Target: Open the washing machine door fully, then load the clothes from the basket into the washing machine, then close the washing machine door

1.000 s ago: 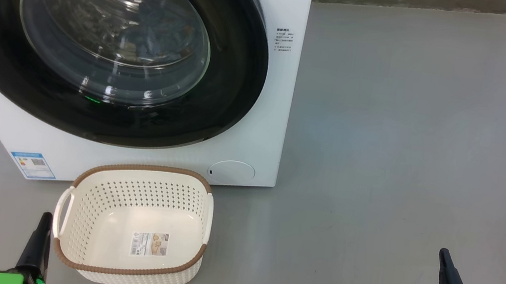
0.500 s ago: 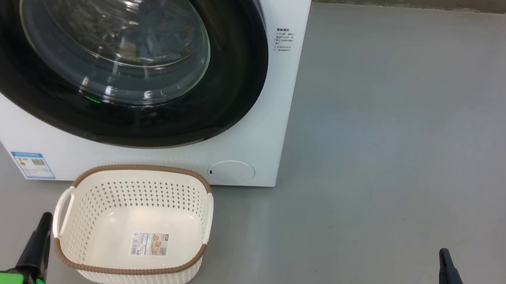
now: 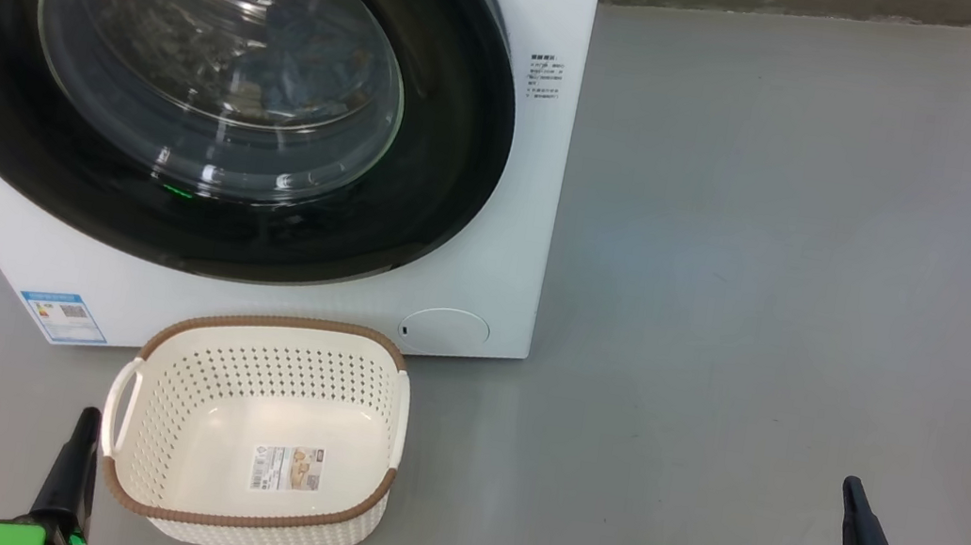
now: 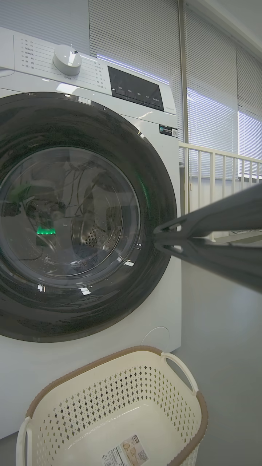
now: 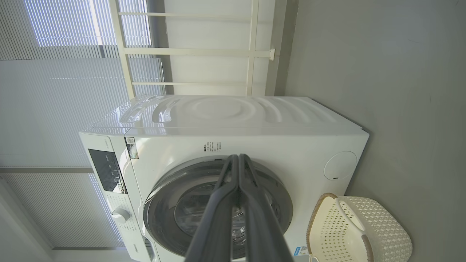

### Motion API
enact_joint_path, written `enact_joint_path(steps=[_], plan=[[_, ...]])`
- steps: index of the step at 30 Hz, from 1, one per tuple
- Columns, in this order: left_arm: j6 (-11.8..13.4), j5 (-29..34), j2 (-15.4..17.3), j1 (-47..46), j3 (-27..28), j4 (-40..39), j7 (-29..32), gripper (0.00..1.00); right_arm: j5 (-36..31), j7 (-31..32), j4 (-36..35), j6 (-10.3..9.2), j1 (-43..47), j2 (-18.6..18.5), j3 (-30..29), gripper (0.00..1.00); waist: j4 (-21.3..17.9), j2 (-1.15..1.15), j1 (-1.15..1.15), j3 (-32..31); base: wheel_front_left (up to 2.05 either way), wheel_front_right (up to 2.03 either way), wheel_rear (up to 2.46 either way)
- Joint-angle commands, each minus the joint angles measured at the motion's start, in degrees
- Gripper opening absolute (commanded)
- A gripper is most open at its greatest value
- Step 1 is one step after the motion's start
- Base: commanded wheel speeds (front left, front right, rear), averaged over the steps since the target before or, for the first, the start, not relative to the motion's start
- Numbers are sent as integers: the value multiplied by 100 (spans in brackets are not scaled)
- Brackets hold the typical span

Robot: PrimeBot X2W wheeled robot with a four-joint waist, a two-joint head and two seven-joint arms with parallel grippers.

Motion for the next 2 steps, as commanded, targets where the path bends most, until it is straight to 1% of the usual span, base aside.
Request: enact_joint_path(steps=[1,2], plan=[[-19,-20,94,-218,176,-105,17,0,21,48,-159,-8,-261,-31,136,0,0,0,0,0,0,0,0],[-19,-20,94,-218,176,-105,17,0,21,47,-159,-8,-261,-31,136,0,0,0,0,0,0,0,0]])
